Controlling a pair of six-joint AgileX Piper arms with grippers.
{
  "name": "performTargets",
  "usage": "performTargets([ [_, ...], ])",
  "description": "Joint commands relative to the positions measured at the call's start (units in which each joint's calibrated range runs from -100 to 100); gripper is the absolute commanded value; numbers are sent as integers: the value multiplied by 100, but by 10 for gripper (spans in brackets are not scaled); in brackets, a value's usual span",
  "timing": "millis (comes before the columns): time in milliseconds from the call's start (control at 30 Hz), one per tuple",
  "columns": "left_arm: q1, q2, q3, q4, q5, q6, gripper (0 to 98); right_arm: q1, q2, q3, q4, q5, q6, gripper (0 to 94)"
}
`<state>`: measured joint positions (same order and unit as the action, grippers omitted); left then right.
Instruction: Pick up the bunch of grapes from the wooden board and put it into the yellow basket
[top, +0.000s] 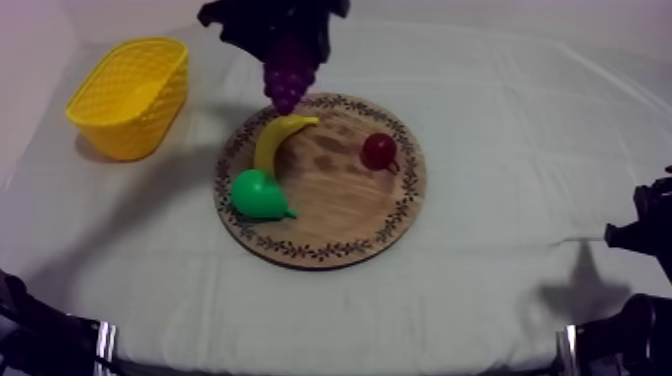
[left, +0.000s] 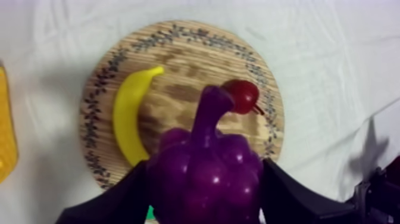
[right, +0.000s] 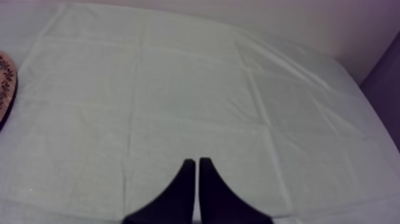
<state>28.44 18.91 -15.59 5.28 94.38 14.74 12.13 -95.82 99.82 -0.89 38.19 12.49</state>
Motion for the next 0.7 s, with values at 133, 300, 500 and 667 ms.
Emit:
performTargets([
  [133, -522, -113, 190, -5, 52, -202, 502, -3, -2, -5, -1, -4, -1, 3],
  [300, -998, -196, 382, -24, 52, -411, 502, -3, -2, -5, -1, -4, -1, 3],
  [500, -1542, -277, 465, -45, 57, -644, 504, -3, -2, -5, -1, -4, -1, 3],
  [667, -1924, -311, 328, -107, 186, -787, 506, -3, -2, -5, -1, -4, -1, 3],
])
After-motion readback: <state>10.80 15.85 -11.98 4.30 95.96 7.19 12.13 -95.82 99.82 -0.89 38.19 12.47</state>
